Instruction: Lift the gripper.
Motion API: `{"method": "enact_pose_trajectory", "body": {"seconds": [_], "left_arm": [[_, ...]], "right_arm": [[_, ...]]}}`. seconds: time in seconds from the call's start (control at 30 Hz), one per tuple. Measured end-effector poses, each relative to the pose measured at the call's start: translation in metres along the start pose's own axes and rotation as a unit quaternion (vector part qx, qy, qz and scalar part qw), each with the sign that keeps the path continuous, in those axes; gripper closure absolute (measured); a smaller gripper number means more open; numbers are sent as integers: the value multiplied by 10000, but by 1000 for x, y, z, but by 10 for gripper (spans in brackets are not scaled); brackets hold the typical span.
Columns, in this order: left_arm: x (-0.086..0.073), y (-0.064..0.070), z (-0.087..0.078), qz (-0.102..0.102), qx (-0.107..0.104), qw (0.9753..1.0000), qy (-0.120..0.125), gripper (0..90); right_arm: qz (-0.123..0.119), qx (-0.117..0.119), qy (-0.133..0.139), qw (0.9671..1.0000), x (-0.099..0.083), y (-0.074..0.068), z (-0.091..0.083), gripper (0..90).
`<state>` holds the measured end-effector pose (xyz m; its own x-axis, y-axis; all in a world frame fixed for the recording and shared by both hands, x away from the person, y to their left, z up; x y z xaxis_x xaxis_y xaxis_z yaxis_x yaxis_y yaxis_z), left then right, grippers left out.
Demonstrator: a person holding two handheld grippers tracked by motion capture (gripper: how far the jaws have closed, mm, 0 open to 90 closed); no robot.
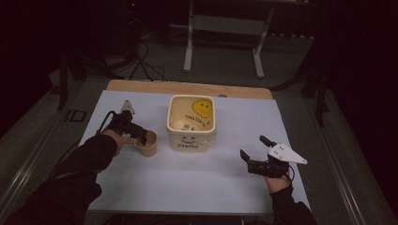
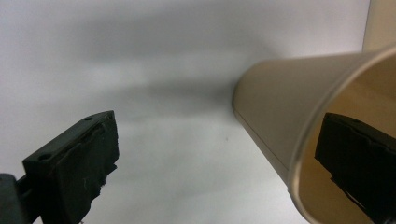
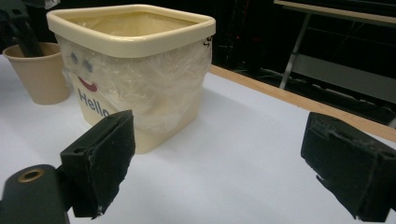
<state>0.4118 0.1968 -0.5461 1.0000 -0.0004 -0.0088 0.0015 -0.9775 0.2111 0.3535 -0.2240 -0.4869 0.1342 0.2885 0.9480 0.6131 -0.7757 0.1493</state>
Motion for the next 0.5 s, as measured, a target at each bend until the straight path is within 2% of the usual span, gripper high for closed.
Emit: {"method": "enact_pose_trajectory", "body": {"seconds": [0.37, 0.5], "left_arm": [[2, 0, -3, 41, 84, 9999, -43, 6], [0, 3, -5, 150, 82, 9998, -131, 6]], "right_arm": [[-7, 35, -51, 10000, -1, -1, 2, 100], [-4, 74, -76, 9999, -1, -1, 4, 100]]}}
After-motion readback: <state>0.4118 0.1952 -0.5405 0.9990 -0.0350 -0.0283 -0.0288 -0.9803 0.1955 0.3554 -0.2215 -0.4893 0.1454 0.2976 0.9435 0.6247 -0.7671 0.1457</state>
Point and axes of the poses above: each handheld gripper's, and its own axes: z roughly forward along the jaws, x roughly out of its top, y roughly to its right, the point moved 8 cm from there along z, roughly forward along the jaws, and after that the axes turned 3 degrees about -z, right-handed, at the moved point
